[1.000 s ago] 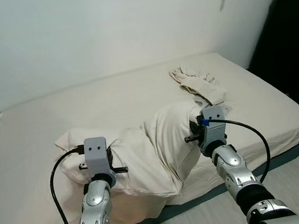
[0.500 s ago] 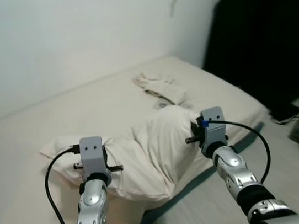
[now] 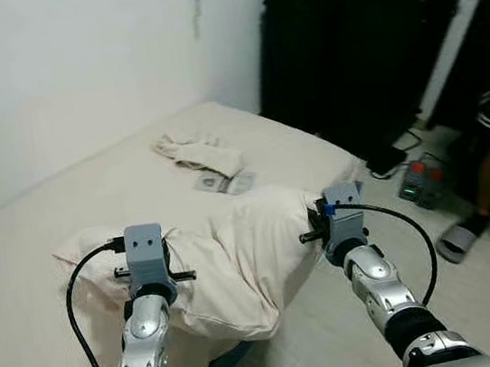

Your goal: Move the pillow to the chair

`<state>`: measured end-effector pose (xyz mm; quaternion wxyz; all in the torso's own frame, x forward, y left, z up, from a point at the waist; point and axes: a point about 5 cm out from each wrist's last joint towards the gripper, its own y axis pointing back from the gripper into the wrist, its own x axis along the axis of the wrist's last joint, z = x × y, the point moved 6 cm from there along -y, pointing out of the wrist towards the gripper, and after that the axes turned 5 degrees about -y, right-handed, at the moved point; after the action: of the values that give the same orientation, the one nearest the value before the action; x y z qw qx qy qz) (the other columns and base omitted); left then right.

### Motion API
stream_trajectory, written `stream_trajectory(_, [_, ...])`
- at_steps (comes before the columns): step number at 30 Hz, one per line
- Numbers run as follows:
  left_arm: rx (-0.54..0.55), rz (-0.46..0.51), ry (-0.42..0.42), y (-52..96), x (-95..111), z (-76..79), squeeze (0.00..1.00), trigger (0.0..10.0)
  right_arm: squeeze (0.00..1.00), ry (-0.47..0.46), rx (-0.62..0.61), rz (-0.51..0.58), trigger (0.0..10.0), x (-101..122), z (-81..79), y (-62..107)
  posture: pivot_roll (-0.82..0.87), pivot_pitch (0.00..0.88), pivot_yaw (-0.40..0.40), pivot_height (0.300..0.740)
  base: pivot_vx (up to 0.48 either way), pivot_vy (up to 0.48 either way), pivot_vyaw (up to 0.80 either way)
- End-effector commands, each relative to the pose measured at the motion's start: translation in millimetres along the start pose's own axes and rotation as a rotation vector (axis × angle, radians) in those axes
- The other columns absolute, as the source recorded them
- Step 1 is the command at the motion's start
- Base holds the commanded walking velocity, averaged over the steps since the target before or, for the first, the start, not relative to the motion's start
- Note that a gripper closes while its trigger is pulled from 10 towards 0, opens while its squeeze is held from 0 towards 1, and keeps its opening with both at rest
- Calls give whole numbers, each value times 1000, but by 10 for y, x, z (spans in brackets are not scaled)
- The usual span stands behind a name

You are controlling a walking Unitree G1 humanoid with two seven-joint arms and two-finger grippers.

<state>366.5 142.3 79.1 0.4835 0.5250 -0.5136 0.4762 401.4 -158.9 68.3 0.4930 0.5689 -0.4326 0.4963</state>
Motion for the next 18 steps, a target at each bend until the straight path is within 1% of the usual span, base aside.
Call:
stream_trajectory(1, [-6, 42, -7, 5, 79, 2, 0, 10000, 0, 16, 33, 17, 10000, 66, -107, -39, 25, 26, -35, 740, 0, 0, -800])
stream_trajectory(9, [4, 35, -3, 6, 69, -25, 0, 10000, 0, 19, 36, 13, 10000, 69, -137, -55, 29, 29, -37, 740, 0, 0, -800])
stream_trajectory(18, [9, 29, -2, 10, 62, -41, 0, 10000, 0, 18, 30, 4, 10000, 57, -113, -58, 32, 27, -39, 740, 0, 0, -800])
